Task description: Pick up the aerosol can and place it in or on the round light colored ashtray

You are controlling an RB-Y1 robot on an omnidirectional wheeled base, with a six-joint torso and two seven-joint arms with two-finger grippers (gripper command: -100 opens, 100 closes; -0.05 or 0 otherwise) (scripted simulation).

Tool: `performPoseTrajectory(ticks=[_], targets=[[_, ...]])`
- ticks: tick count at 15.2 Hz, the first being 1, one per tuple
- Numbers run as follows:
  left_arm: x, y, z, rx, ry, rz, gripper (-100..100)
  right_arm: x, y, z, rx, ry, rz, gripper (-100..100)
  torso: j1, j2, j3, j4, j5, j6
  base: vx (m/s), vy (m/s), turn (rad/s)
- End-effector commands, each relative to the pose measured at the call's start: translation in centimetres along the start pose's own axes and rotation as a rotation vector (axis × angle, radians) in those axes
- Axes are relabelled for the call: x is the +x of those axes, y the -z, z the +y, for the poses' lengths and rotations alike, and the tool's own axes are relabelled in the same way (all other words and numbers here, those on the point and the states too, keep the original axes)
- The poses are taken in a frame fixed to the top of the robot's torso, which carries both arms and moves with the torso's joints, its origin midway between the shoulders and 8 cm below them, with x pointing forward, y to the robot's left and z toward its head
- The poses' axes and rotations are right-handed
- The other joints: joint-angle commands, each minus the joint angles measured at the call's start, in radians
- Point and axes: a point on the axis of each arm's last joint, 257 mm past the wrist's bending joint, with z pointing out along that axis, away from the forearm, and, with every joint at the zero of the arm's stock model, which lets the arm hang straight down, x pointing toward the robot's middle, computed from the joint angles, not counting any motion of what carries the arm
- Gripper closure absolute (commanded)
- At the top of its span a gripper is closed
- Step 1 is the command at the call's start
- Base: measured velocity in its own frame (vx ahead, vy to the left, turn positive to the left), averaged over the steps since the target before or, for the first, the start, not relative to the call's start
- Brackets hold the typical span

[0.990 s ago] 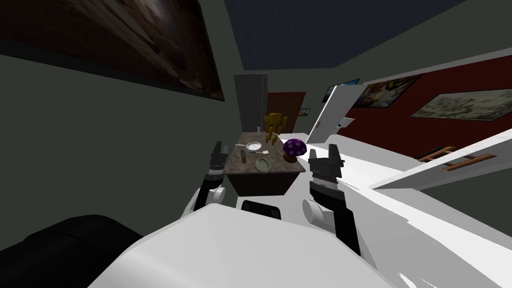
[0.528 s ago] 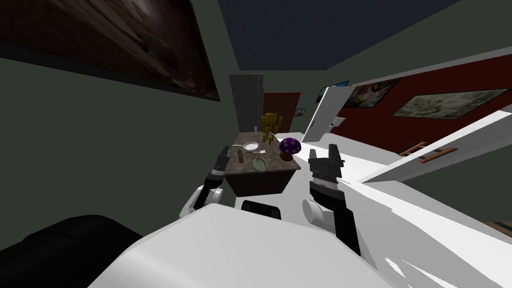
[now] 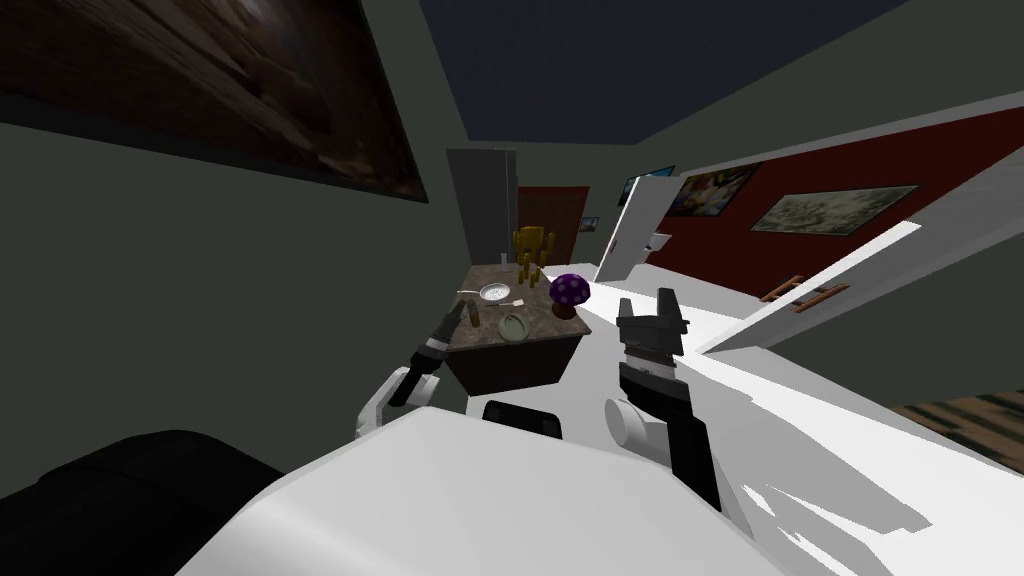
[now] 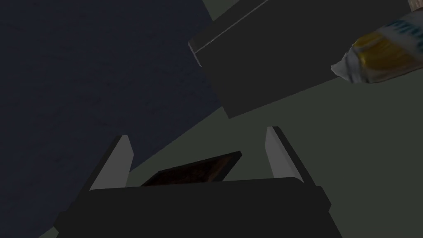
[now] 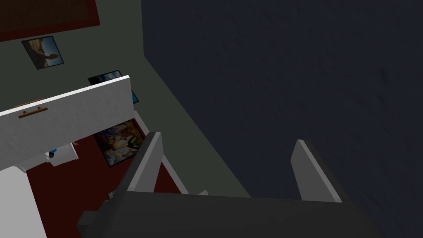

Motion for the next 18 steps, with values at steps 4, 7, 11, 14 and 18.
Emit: performPoseTrajectory(ticks=[4,7,11,14,18], targets=[[0.7,0.8,4.6,-0.090,-0.103,0.079,-100,0.0,0.0,0.0,0.000,0.000,0.000,0,0.000,0.000,0.000,0.000,0.000,0.000,-0.008,-0.026,-0.087],[0.8,1.5,7.5,-0.147,-0.172,0.128,-100,0.0,0.0,0.0,0.000,0.000,0.000,0,0.000,0.000,0.000,0.000,0.000,0.000,-0.009,-0.035,-0.138],[0.4,2.6,11.8,-0.231,-0.277,0.194,-100,0.0,0.0,0.0,0.000,0.000,0.000,0,0.000,0.000,0.000,0.000,0.000,0.000,-0.010,-0.032,-0.095],[-0.3,3.3,14.5,-0.284,-0.345,0.234,-100,0.0,0.0,0.0,0.000,0.000,0.000,0,0.000,0.000,0.000,0.000,0.000,0.000,-0.007,-0.026,-0.092],[-1.6,4.4,18.0,-0.354,-0.441,0.284,-100,0.0,0.0,0.0,0.000,0.000,0.000,0,0.000,0.000,0.000,0.000,0.000,0.000,-0.007,-0.030,-0.098]])
